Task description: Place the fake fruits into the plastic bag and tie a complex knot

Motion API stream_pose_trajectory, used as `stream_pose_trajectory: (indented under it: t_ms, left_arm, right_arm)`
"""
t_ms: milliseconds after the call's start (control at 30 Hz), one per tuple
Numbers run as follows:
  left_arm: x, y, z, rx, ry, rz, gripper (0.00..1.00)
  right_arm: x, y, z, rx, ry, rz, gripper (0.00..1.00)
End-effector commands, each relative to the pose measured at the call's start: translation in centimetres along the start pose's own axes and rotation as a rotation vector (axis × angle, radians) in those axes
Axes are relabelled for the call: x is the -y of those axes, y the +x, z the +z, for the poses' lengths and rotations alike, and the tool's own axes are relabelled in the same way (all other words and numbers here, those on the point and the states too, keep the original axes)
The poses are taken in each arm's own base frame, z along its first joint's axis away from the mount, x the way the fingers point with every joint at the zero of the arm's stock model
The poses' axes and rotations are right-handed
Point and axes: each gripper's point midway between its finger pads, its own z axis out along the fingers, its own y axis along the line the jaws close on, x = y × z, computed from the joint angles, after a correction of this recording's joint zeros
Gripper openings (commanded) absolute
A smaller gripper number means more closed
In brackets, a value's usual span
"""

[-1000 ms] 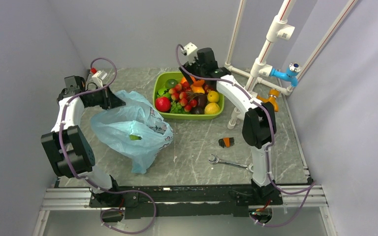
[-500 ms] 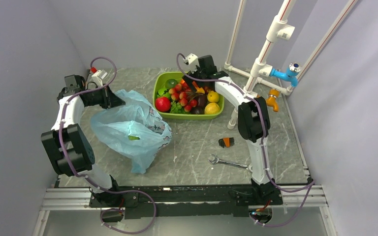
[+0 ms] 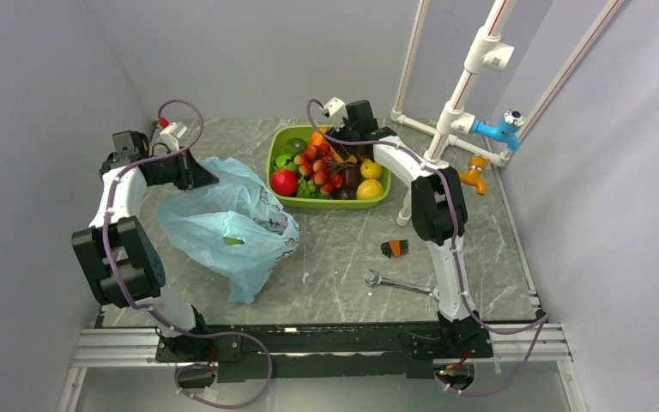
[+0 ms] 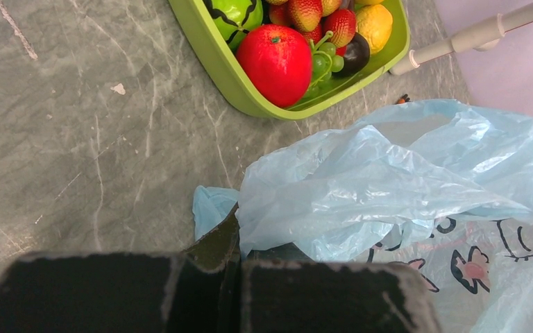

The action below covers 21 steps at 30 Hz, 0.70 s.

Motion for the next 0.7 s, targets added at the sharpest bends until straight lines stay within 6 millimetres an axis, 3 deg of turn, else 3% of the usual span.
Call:
stream_pose_trajectory:
  t_ms: [0,200,433,533,667]
  left_arm:
    - [0.6,-1.4,-0.3,0.016,0.007,0.059,0.0]
    - [0.5,-1.4,-0.1,0.014,0.011,0.055,0.0]
    - [0.5,-1.4,0.2,0.011,0.01,0.057,0.0]
    - [0.8,-1.5,0.3,0.012,0.012,0.061,0.0]
    - [1.5,-1.7,0.4,0.014,0.022,0.066,0.0]
  right_arm:
    - [1.6,-3.4,-2.0,0.093,0.041,0.005,0.64]
    - [1.9,-8.2,-7.5,0.216,0.0,0.042,0.51]
    - [0.2,-13.9,-14.1,0.36,-0.11,0.054,0.49]
    - [-2.6,-16.7,-18.8,0.459,-0.262,0.053,0.48]
    - [-9.8,-20.0,-25.7,0.594,-0.537,-0.012,0.44]
